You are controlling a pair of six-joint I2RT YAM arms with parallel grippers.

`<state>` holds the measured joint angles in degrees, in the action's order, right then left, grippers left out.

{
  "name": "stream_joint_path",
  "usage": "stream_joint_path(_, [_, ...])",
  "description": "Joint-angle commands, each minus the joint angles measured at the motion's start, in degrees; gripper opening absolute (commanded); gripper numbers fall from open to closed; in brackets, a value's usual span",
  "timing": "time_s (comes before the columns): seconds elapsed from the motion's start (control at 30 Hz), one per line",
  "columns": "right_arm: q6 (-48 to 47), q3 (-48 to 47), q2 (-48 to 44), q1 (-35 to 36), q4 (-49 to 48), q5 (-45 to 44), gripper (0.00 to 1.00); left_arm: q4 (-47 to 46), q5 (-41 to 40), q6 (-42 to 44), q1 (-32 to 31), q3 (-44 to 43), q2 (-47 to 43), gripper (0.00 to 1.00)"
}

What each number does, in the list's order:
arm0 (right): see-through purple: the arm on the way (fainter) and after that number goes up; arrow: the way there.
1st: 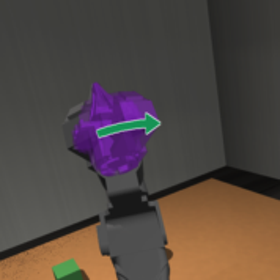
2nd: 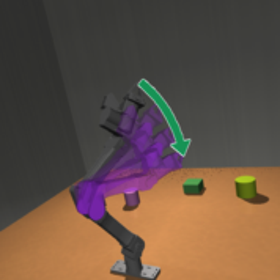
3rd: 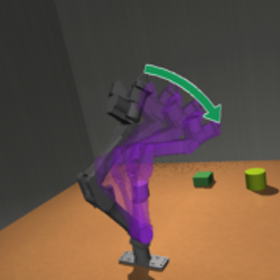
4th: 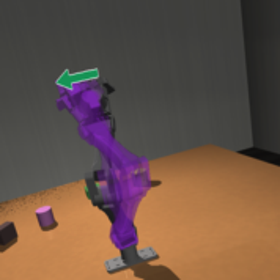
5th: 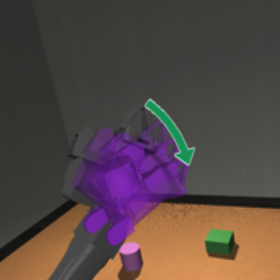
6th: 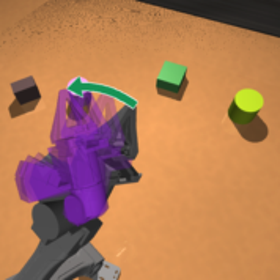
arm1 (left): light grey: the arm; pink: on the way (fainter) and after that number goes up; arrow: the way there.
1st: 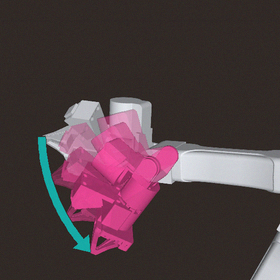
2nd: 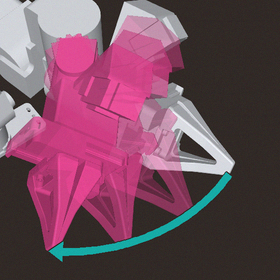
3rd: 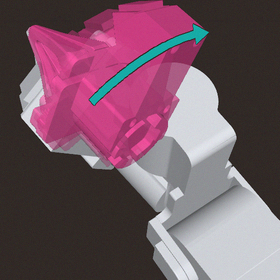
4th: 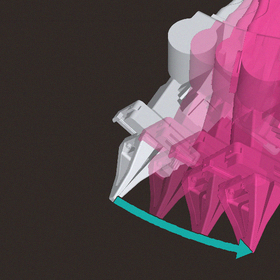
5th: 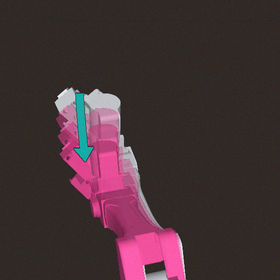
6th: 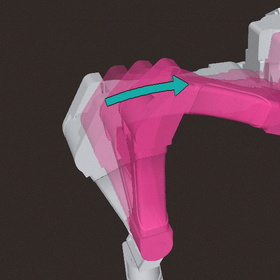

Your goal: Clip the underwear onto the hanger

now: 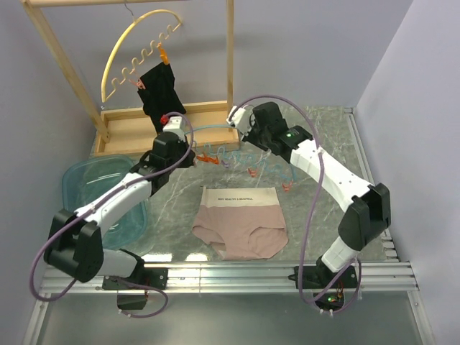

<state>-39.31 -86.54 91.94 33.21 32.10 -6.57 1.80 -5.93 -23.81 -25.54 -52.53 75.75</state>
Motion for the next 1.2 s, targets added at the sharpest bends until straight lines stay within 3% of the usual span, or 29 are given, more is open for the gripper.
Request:
stream_joint_path(0.0, [-0.68, 0.84, 1.57, -0.87, -6.34, 1.12, 0.00, 4.34, 1.10, -2.46, -0.04, -3.45, 3.16, 0.00])
stream_joint_path(0.37, [-3.84, 0.76, 10.62, -4.38, -7.76, 6.47, 0.00, 11.73, 6.36, -6.16, -0.04, -9.69, 15.83, 0.00])
stream_joint_path(0.57, [-5.51, 5.15, 9.40, -5.17, -9.94, 6.31, 0.00, 12.87, 10.23, -5.89, -0.04, -12.59, 21.45, 0.00])
stream_joint_path(0.8, [-5.25, 4.01, 10.10, -7.28, -9.42, 6.48, 0.00, 12.70, 12.61, -5.98, -0.21, -14.88, 25.50, 0.00])
stream_joint_path(1.17, [-5.69, 4.89, 9.84, -7.46, -9.07, 7.52, 0.00, 13.58, 10.86, -4.40, -1.18, -15.23, 28.14, 0.00])
